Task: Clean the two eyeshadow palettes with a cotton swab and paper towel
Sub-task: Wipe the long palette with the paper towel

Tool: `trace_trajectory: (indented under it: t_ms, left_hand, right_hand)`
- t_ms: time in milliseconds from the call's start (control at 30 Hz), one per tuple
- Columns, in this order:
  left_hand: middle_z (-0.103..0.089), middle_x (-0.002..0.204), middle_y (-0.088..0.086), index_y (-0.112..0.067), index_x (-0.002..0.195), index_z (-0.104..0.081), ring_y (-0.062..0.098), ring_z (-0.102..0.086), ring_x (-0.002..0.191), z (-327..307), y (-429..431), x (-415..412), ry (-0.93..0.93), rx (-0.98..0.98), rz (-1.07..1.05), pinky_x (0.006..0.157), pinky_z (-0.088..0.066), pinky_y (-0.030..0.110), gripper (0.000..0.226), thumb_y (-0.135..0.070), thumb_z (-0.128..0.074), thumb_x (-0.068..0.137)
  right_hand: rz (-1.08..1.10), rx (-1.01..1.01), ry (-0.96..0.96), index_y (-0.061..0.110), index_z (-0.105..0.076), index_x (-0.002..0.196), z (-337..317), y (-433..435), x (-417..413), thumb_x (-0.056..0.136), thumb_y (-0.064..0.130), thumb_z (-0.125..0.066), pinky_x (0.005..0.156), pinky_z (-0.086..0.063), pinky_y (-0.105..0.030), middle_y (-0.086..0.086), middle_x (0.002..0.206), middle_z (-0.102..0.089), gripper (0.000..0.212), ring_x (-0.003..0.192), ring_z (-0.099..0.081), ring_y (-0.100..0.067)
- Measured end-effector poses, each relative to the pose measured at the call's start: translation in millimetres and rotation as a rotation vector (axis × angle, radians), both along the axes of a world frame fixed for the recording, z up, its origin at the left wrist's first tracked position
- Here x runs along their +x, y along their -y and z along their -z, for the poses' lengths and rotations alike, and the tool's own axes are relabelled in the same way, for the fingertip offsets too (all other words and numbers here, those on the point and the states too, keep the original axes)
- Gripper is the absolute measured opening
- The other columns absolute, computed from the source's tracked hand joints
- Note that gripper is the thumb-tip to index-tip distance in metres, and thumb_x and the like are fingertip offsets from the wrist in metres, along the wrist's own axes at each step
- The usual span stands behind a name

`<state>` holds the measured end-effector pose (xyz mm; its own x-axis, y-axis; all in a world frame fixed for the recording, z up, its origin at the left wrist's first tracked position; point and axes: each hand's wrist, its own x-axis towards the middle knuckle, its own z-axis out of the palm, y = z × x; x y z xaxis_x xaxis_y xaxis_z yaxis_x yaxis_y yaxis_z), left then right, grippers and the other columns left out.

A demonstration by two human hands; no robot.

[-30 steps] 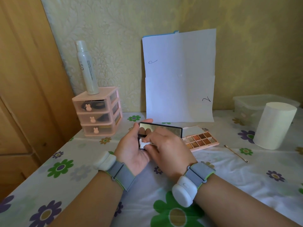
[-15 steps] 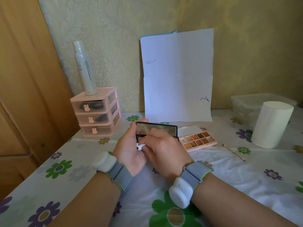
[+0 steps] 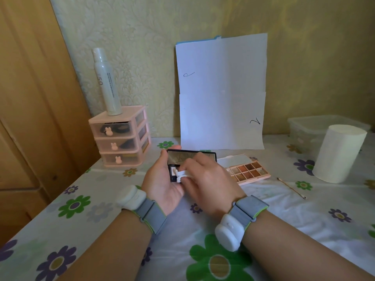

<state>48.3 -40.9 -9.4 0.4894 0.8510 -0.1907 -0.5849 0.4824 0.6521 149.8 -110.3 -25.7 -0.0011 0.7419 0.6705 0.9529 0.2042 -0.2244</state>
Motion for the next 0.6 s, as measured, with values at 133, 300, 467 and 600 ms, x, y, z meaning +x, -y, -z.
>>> trace_trajectory:
  t_ms: [133, 300, 467, 600]
  left_hand:
    - [-0.066, 0.073, 0.005, -0.020, 0.108, -0.064, 0.017, -0.067, 0.058, 3, -3, 0, -0.013, 0.022, 0.026, 0.057, -0.056, 0.022, 0.039, -0.049, -0.039, 0.107]
    - [-0.072, 0.090, 0.013, -0.019, 0.102, -0.070, 0.024, -0.070, 0.066, 5, -6, 2, -0.049, 0.049, 0.014, 0.065, -0.057, 0.034, 0.042, -0.049, -0.041, 0.106]
    - [-0.070, 0.072, 0.005, -0.017, 0.111, -0.065, 0.016, -0.069, 0.057, 5, -3, 2, -0.033, 0.010, -0.003, 0.058, -0.056, 0.021, 0.039, -0.046, -0.039, 0.107]
    - [-0.065, 0.058, 0.000, -0.016, 0.102, -0.061, 0.012, -0.066, 0.048, 8, -3, 6, -0.023, 0.011, 0.006, 0.048, -0.052, 0.017, 0.038, -0.045, -0.037, 0.109]
  right_hand:
    - [-0.010, -0.018, 0.012, 0.019, -0.063, 0.099, 1, -2, 1, 0.084, 0.028, -0.047, 0.060, -0.048, -0.036, -0.004, 0.094, -0.056, 0.024, 0.084, -0.056, -0.026]
    - [0.089, -0.001, 0.009, 0.015, -0.070, 0.094, 3, -4, 10, 0.081, 0.014, -0.058, 0.058, -0.051, -0.035, -0.007, 0.087, -0.059, 0.018, 0.080, -0.061, -0.033]
    - [0.052, 0.037, 0.034, 0.014, -0.066, 0.089, 2, -4, -2, 0.078, 0.014, -0.055, 0.052, -0.051, -0.038, -0.007, 0.083, -0.058, 0.016, 0.076, -0.058, -0.031]
    - [0.012, 0.066, 0.053, 0.016, -0.064, 0.089, 0, -1, -5, 0.079, 0.018, -0.047, 0.054, -0.044, -0.032, -0.003, 0.081, -0.056, 0.020, 0.075, -0.055, -0.027]
